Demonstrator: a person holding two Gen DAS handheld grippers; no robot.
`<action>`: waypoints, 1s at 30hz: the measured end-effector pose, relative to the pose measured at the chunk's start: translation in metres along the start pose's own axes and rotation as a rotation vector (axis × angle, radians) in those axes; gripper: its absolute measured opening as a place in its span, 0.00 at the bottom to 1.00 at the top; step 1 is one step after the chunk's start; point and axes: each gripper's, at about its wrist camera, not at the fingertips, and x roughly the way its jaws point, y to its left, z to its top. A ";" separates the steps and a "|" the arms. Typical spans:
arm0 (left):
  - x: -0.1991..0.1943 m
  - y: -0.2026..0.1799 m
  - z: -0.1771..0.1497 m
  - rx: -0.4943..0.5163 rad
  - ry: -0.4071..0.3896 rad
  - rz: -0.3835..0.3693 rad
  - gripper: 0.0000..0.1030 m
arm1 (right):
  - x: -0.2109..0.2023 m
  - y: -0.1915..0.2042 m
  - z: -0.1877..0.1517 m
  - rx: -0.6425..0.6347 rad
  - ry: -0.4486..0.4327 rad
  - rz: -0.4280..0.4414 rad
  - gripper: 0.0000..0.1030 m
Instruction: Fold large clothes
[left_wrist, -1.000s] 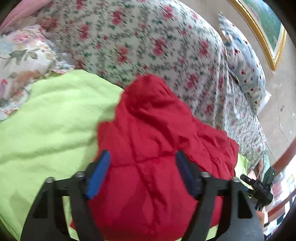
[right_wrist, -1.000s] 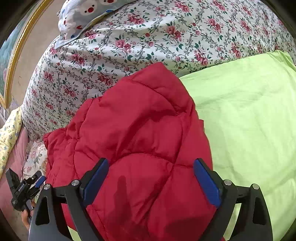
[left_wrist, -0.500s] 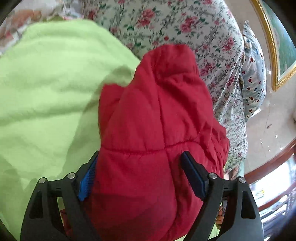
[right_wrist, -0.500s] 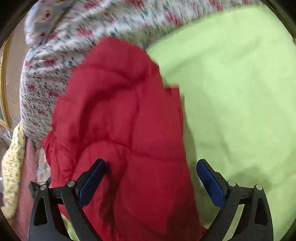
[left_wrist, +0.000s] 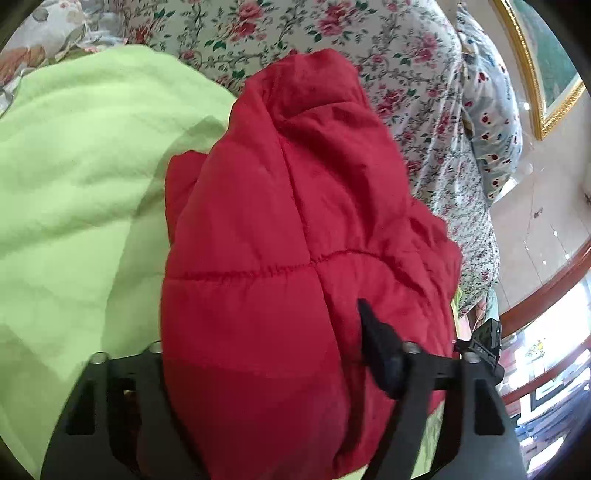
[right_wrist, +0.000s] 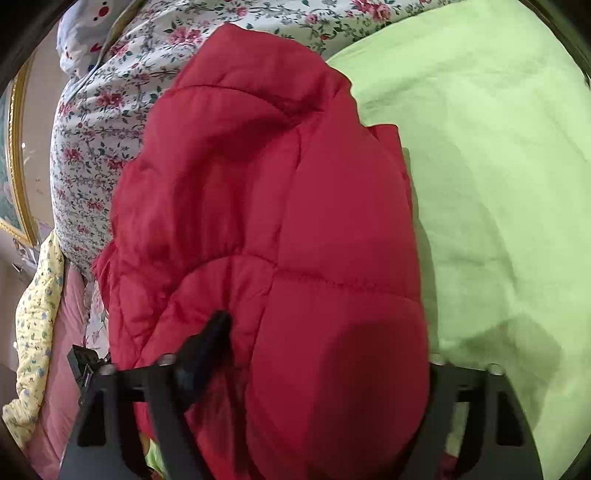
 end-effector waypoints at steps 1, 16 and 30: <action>-0.004 -0.004 -0.001 0.012 -0.007 0.002 0.61 | -0.004 0.004 -0.002 -0.008 -0.004 -0.001 0.57; -0.106 -0.023 -0.082 0.047 -0.016 -0.018 0.53 | -0.081 0.028 -0.088 -0.012 -0.036 0.073 0.37; -0.140 -0.011 -0.138 0.025 0.069 -0.023 0.53 | -0.111 0.024 -0.153 0.008 0.028 0.091 0.37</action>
